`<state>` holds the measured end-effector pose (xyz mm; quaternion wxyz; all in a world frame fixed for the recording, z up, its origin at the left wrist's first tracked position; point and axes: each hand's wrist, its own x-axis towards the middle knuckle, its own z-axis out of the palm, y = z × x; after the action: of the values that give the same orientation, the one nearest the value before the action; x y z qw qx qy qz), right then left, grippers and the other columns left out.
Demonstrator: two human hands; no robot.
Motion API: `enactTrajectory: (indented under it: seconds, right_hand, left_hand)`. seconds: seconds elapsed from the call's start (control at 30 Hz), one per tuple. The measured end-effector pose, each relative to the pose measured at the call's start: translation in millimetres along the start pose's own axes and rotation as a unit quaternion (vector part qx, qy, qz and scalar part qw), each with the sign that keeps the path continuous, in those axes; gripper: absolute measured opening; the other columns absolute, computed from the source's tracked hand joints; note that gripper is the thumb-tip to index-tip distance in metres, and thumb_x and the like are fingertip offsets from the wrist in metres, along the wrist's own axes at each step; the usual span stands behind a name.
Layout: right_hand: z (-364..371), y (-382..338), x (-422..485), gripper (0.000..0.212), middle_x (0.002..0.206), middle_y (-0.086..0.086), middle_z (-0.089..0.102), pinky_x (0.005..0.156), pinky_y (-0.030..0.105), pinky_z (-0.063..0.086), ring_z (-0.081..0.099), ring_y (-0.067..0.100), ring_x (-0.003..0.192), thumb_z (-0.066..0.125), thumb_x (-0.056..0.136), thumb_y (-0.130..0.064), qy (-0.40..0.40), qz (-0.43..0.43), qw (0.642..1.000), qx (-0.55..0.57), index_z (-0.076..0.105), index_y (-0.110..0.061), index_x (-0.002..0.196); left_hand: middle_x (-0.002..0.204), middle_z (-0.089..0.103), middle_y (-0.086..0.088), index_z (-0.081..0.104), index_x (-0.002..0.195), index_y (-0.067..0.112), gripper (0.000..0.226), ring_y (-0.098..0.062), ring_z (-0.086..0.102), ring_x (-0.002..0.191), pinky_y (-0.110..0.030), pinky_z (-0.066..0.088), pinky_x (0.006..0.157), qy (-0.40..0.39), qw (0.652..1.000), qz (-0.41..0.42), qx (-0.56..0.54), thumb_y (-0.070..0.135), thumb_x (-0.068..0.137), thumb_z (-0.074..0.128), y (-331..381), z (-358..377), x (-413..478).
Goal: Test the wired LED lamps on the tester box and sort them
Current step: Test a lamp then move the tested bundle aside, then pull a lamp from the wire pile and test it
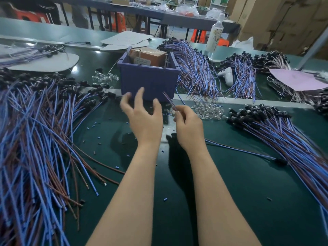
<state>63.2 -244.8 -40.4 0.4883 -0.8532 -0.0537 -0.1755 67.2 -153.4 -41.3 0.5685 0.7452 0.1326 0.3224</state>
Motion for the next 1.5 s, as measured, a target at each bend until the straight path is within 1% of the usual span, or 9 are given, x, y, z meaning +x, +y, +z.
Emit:
enactTrajectory:
  seconds: [0.1,0.17,0.33,0.43,0.67,0.8,0.9,1.07,1.5]
  right_hand:
    - [-1,-2,1,0.01,0.084,-0.003,0.061,0.073,0.019,0.043,0.056,0.013,0.081,0.049,0.095,-0.007,0.007,0.012,0.997,0.077,0.055,-0.014,0.097]
    - [1,-3,1,0.01,0.083,-0.006,0.061,0.074,0.017,0.046,0.059,0.012,0.082,0.051,0.094,-0.007,0.0,0.028,0.993,0.111,0.052,-0.016,0.092]
    - [-1,3,0,0.005,0.092,0.002,0.067,0.079,0.028,0.044,0.061,0.02,0.089,0.055,0.093,-0.019,-0.025,0.043,0.999,-0.011,0.056,-0.015,0.097]
    - [2,5,-1,0.015,0.092,0.005,0.067,0.071,0.024,0.037,0.058,0.021,0.088,0.053,0.094,-0.021,-0.054,0.027,0.995,-0.074,0.064,-0.01,0.098]
    - [4,1,-1,0.016,0.105,0.01,0.065,0.083,0.025,0.04,0.057,0.023,0.099,0.047,0.094,-0.007,0.01,0.066,0.998,0.005,0.059,-0.005,0.105]
    - [4,4,-2,0.016,0.101,0.009,0.066,0.084,0.027,0.041,0.059,0.023,0.096,0.048,0.094,-0.008,0.074,0.076,0.994,0.012,0.06,-0.005,0.104]
    - [2,7,-2,0.011,0.086,0.007,0.066,0.079,0.031,0.045,0.062,0.025,0.083,0.047,0.095,-0.01,0.121,0.092,0.988,0.04,0.056,-0.009,0.101]
    - [6,4,-4,0.021,0.077,0.002,0.065,0.066,0.02,0.034,0.061,0.021,0.077,0.046,0.095,-0.009,0.112,0.068,0.991,0.019,0.055,-0.012,0.113]
    - [13,-8,-8,0.028,0.096,0.014,0.071,0.084,0.043,0.047,0.064,0.033,0.09,0.048,0.094,-0.012,0.033,0.039,0.998,-0.026,0.061,-0.013,0.118]
  left_hand:
    - [0.099,0.067,-0.003,0.068,0.103,0.006,0.021,-0.019,0.064,0.092,-0.041,0.05,0.09,-0.158,0.986,-0.02,-0.056,0.021,0.093,0.057,4,3,-2]
    - [0.098,0.071,-0.01,0.069,0.101,0.002,0.022,-0.024,0.065,0.096,-0.043,0.05,0.092,-0.22,0.974,-0.028,-0.053,0.019,0.095,0.055,3,6,-4]
    - [0.081,0.068,-0.002,0.065,0.089,0.01,0.012,0.003,0.056,0.06,-0.016,0.046,0.065,-0.062,0.975,-0.09,-0.193,0.015,0.095,0.055,-1,0,6]
    - [0.071,0.063,0.003,0.062,0.082,0.012,0.015,0.003,0.051,0.051,-0.015,0.045,0.058,0.004,0.946,-0.175,-0.275,0.014,0.095,0.055,-3,-3,9]
    - [0.083,0.067,-0.011,0.064,0.086,0.007,0.013,-0.018,0.063,0.074,-0.032,0.053,0.077,-0.211,0.96,-0.148,-0.106,0.007,0.094,0.053,-6,10,-2]
    - [0.081,0.066,-0.01,0.057,0.083,0.008,0.021,-0.011,0.063,0.064,-0.026,0.055,0.061,-0.228,0.959,-0.148,-0.079,0.008,0.099,0.043,-6,10,-1]
    - [0.073,0.064,-0.005,0.05,0.077,0.015,0.029,-0.011,0.059,0.061,-0.027,0.053,0.069,-0.208,0.963,-0.143,-0.093,0.008,0.101,0.036,-4,12,-2]
    - [0.069,0.062,0.003,0.051,0.097,0.01,0.012,-0.001,0.054,0.052,-0.028,0.051,0.071,-0.118,0.981,-0.103,-0.112,0.01,0.1,0.039,-4,8,0]
    - [0.07,0.058,0.011,0.04,0.137,0.009,0.038,-0.002,0.051,0.063,-0.007,0.039,0.058,-0.103,0.989,-0.058,-0.083,0.008,0.1,0.036,-7,8,6]
